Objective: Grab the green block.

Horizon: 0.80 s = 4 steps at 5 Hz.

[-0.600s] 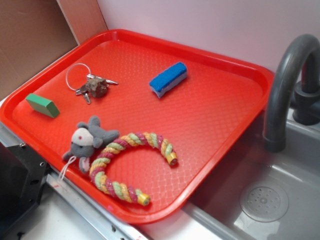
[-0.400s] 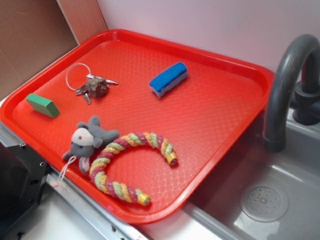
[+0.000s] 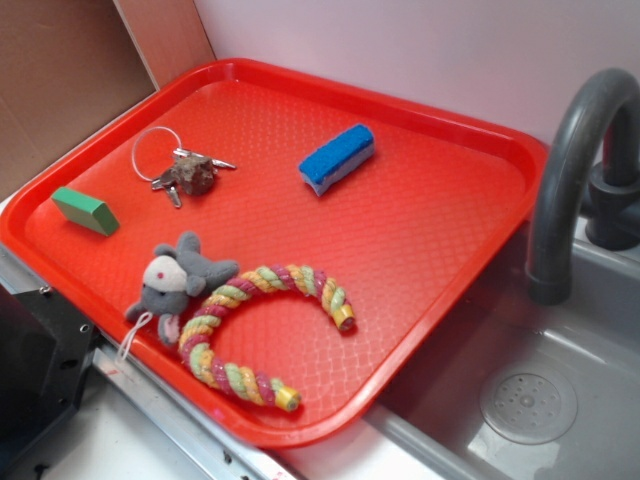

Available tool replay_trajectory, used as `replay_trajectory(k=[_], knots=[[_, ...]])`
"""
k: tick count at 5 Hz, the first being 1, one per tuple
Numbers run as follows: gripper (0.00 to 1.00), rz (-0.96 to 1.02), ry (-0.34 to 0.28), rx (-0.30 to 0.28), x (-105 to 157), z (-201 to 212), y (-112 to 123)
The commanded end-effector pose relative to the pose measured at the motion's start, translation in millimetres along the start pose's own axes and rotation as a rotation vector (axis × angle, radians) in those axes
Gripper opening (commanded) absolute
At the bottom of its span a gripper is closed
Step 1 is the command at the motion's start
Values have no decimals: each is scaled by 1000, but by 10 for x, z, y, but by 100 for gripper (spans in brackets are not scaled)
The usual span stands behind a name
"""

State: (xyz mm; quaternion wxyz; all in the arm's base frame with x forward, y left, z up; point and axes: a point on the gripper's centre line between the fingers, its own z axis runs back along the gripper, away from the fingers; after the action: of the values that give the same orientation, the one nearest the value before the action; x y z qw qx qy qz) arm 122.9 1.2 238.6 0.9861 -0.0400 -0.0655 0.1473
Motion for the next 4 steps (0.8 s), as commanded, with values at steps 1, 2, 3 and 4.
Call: replay_trajectory(k=[1, 2, 3, 4], knots=[[100, 489, -68, -26, 104, -196, 223], [100, 740, -76, -7, 119, -416, 336], [100, 985, -119, 25, 178, -617, 396], [100, 1227, -175, 58, 212, -783, 503]])
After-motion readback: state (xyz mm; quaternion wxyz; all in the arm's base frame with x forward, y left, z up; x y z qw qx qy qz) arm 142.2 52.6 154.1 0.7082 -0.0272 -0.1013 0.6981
